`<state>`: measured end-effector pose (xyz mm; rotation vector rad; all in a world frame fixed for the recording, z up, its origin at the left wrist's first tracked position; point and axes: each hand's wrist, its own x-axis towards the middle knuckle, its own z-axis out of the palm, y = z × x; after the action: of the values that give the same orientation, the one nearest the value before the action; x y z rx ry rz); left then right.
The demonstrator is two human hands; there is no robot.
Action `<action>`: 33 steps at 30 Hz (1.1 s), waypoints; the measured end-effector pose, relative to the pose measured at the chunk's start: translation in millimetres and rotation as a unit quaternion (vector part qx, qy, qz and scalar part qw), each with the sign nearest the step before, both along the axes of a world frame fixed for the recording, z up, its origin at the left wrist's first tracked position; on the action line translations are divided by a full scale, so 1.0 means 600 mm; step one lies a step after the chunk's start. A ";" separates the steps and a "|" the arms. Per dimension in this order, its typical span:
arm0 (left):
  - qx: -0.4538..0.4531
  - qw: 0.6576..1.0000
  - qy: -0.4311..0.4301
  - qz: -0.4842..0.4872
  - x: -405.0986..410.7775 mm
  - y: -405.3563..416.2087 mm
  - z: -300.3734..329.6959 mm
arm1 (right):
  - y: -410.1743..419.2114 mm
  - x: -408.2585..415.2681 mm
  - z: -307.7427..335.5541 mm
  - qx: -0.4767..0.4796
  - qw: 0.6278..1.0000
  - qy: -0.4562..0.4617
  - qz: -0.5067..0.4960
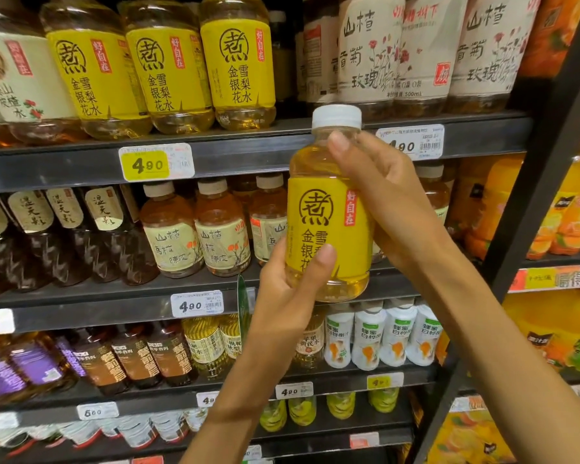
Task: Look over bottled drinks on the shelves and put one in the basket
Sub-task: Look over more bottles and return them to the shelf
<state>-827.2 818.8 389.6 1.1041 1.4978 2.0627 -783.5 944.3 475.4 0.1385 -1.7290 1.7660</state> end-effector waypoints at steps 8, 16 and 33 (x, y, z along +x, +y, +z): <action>0.060 0.974 -0.158 -0.150 0.006 -0.009 0.004 | 0.003 -0.004 0.005 -0.137 0.980 -0.017 0.144; 0.017 0.996 -0.066 -0.064 0.017 -0.021 0.008 | -0.007 0.012 0.013 -0.073 0.997 -0.018 0.019; -0.074 0.996 -0.050 -0.003 0.034 -0.024 0.024 | -0.001 0.022 0.013 -0.086 0.996 -0.009 0.013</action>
<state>-806.8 804.5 403.9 0.9352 1.5669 1.9367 -770.3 943.8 483.3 0.0715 -1.5845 1.9314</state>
